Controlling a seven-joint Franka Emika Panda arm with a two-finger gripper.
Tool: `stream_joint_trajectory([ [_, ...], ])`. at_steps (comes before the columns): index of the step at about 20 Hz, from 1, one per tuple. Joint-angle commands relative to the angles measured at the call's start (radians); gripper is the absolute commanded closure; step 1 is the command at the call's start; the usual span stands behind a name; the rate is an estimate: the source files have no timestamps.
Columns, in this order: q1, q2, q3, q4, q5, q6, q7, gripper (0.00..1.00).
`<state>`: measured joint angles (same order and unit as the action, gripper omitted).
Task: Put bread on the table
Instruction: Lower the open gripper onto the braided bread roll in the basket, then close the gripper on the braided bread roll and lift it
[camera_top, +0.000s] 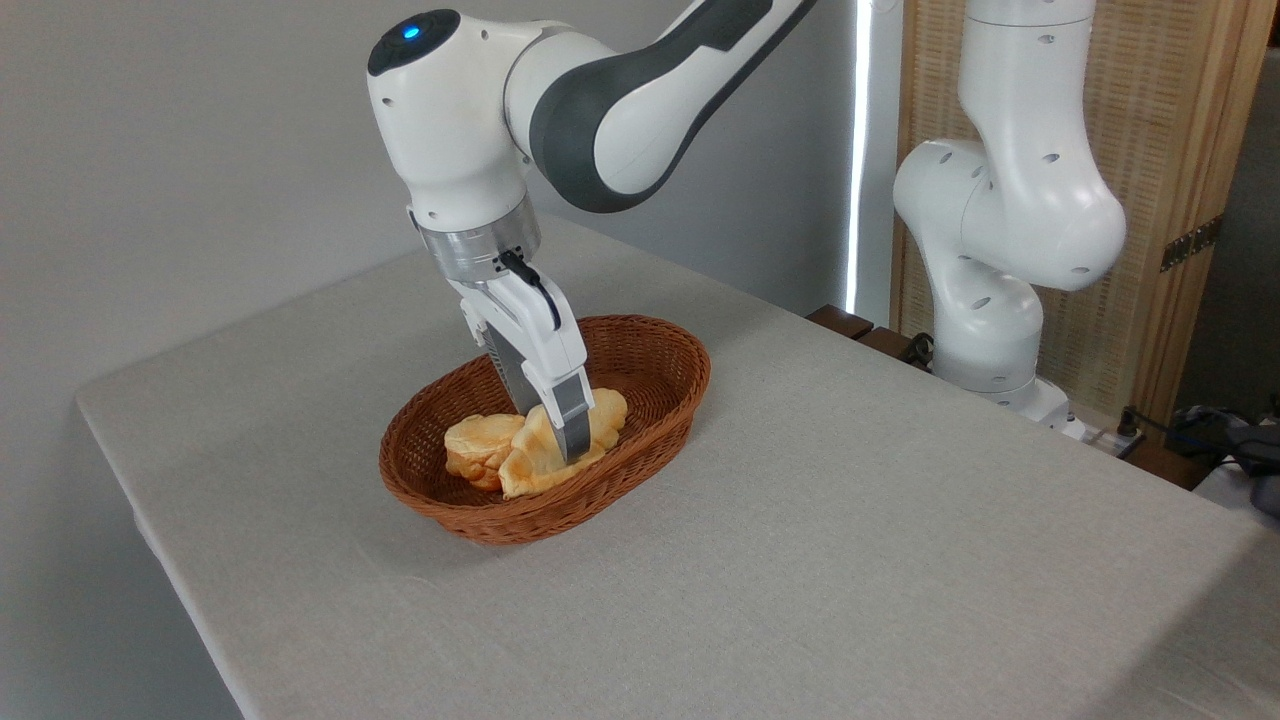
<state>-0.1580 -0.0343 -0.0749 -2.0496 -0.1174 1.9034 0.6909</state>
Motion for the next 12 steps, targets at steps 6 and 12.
stream_joint_trajectory([
  [6, 0.000, -0.009, 0.003, -0.006, 0.007, 0.006, -0.004, 0.71],
  [12, 0.002, -0.015, 0.006, -0.004, 0.007, -0.001, -0.001, 0.71],
])
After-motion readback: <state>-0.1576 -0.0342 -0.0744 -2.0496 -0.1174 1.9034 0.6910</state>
